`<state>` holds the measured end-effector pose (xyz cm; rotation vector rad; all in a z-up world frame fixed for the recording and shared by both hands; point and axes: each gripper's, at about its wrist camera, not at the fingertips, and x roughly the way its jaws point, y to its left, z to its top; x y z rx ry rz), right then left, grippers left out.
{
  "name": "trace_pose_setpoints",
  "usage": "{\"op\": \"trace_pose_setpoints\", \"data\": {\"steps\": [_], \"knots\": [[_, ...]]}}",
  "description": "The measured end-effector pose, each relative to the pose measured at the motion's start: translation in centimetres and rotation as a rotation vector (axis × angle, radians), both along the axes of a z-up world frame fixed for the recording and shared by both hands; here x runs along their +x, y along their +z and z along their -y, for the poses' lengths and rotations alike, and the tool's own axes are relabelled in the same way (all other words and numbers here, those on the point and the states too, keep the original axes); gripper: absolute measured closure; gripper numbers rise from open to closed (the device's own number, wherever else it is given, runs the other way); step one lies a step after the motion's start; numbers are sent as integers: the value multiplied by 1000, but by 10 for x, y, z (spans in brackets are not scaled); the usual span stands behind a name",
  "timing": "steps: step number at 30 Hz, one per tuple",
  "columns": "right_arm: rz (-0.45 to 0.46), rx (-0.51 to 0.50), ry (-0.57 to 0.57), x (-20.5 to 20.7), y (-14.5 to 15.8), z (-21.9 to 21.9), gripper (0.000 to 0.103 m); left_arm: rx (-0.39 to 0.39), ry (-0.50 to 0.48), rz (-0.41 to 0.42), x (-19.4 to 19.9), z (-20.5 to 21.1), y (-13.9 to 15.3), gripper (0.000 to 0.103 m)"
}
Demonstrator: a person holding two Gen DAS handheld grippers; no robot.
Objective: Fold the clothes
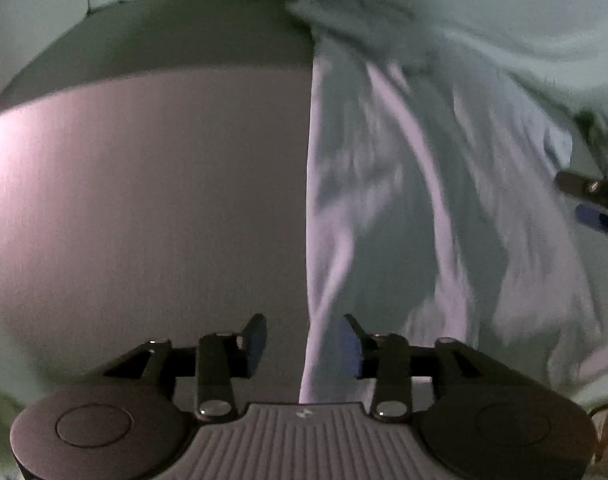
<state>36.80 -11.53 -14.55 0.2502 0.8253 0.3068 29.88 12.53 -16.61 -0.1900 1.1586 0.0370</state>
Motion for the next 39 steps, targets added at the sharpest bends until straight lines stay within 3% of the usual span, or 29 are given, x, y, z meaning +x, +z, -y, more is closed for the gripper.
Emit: {"op": "trace_pose_setpoints", "data": {"steps": [5, 6, 7, 8, 9, 10, 15, 16, 19, 24, 26, 27, 28, 31, 35, 39], "knots": [[61, -79, 82, 56, 3, -29, 24, -7, 74, 58, 38, -6, 7, 56], [68, -78, 92, 67, 5, -33, 30, -12, 87, 68, 48, -7, 8, 56], [82, -75, 104, 81, 7, -38, 50, -22, 93, 74, 64, -9, 6, 56], [96, -71, 115, 95, 10, -44, 60, -31, 97, 78, 81, -14, 4, 56], [104, -75, 122, 110, 11, -48, 69, -40, 102, 82, 99, -18, 2, 56], [105, -82, 132, 125, 11, -52, 70, -47, 106, 83, 118, -21, -1, 56], [104, -123, 158, 221, 0, -74, 70, -61, 123, 100, 219, -30, -21, 56], [99, -132, 159, 246, -6, -79, 66, -62, 131, 106, 233, -39, -22, 56], [93, -160, 155, 312, -25, -95, 47, -68, 156, 116, 259, -52, -26, 56], [84, -216, 201, 388, -59, -125, 44, -83, 202, 130, 295, -64, -32, 56], [66, -207, 263, 402, -70, -134, 48, -89, 220, 135, 309, -69, -35, 55], [92, -213, 278, 402, -72, -137, 55, -92, 229, 138, 317, -71, -36, 55], [134, -220, 310, 399, -72, -140, 93, -95, 238, 140, 324, -74, -37, 55], [213, -239, 302, 386, -62, -139, 99, -82, 244, 143, 329, -67, -39, 55], [300, -290, 93, 357, -33, -95, 99, -37, 209, 154, 335, -66, -35, 53], [190, -375, -51, 346, -56, -53, 99, -26, 163, 154, 340, -50, -40, 49]]}}
